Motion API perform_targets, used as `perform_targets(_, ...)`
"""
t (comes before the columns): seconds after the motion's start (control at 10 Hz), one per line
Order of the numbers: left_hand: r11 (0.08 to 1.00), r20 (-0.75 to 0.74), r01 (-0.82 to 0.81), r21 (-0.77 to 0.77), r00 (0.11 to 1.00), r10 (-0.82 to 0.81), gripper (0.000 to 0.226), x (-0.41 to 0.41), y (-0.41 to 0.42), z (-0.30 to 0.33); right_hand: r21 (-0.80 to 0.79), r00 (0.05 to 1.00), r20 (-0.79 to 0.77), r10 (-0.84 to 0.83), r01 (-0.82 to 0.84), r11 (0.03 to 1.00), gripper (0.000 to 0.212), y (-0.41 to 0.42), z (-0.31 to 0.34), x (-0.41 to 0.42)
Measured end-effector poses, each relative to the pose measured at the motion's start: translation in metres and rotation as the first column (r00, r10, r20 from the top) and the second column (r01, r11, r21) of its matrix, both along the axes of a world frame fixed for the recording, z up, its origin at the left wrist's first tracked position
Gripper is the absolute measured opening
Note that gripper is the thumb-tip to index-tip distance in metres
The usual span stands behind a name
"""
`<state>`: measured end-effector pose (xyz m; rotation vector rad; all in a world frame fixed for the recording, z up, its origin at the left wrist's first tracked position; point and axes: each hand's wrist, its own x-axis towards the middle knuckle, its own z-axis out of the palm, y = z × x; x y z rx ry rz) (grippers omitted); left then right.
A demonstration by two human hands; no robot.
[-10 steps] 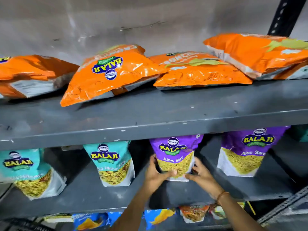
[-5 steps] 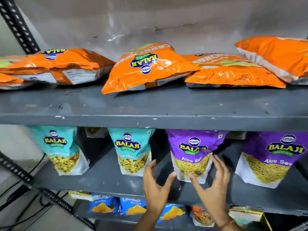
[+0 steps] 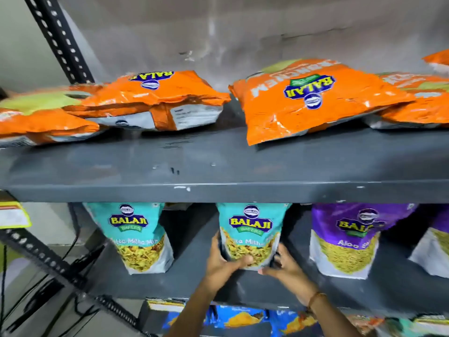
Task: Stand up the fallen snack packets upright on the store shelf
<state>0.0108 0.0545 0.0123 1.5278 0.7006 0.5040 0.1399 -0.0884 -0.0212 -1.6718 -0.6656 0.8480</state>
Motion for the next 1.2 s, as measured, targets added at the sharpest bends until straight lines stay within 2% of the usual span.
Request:
perform_targets(0.1,0.999,-0.013,0.017,-0.036,1.0,-0.018,0.077,-0.005,0.011,-0.015,0.027,0.997,-0.02,-0.068,0.069,0.997,0.054,0.006,0.0,-0.011)
perform_targets(0.2,1.0,-0.062,0.014,-0.008,0.998,-0.014,0.079,-0.015,0.014,-0.024,0.04,0.996,-0.024,-0.088,0.089,0.995,0.051,0.007,0.0,-0.022)
perform_targets(0.3,0.999,-0.095,0.012,0.049,0.995,-0.007,0.082,-0.026,0.016,-0.027,0.036,0.997,0.009,-0.076,0.076,0.996,0.055,0.008,0.005,-0.029)
perform_targets(0.4,0.995,-0.09,0.041,0.095,0.995,-0.032,0.095,-0.031,0.013,-0.019,0.074,0.993,0.035,-0.117,0.114,0.991,0.071,0.007,0.013,-0.038)
perform_targets(0.5,0.971,-0.027,-0.108,0.212,0.993,0.117,0.097,-0.051,0.007,-0.001,0.199,0.829,0.276,-0.487,0.446,0.873,0.098,0.012,0.027,-0.068)
perform_targets(0.6,0.826,0.124,-0.458,0.328,0.888,0.443,0.078,-0.09,0.021,0.011,0.407,0.588,0.533,-0.608,0.452,0.794,0.078,0.034,0.047,-0.125)
perform_targets(0.7,0.656,0.178,-0.676,0.336,0.729,0.661,0.101,-0.128,0.06,0.009,0.346,0.672,0.647,-0.359,0.161,0.924,0.057,0.082,0.046,-0.161)
perform_targets(0.8,0.656,0.024,-0.681,0.325,0.699,0.715,0.123,-0.155,0.102,0.0,0.056,0.88,0.474,0.009,-0.04,0.998,0.083,0.143,0.03,-0.168)
perform_targets(0.9,0.758,-0.039,-0.593,0.271,0.78,0.625,0.128,-0.167,0.123,-0.004,-0.005,0.942,0.289,0.172,-0.178,0.984,0.096,0.187,0.009,-0.162)
perform_targets(1.0,0.821,0.012,-0.53,0.214,0.842,0.54,0.117,-0.17,0.132,-0.01,-0.015,0.956,0.219,0.197,-0.198,0.98,0.064,0.21,-0.007,-0.16)
perform_targets(1.1,0.823,0.012,-0.536,0.189,0.839,0.544,0.114,-0.169,0.137,-0.014,-0.013,0.96,0.212,0.181,-0.182,0.983,0.054,0.218,-0.009,-0.159)
perform_targets(1.2,0.817,0.024,-0.544,0.189,0.835,0.55,0.115,-0.172,0.133,-0.015,0.003,0.957,0.217,0.193,-0.198,0.98,0.059,0.212,0.001,-0.163)
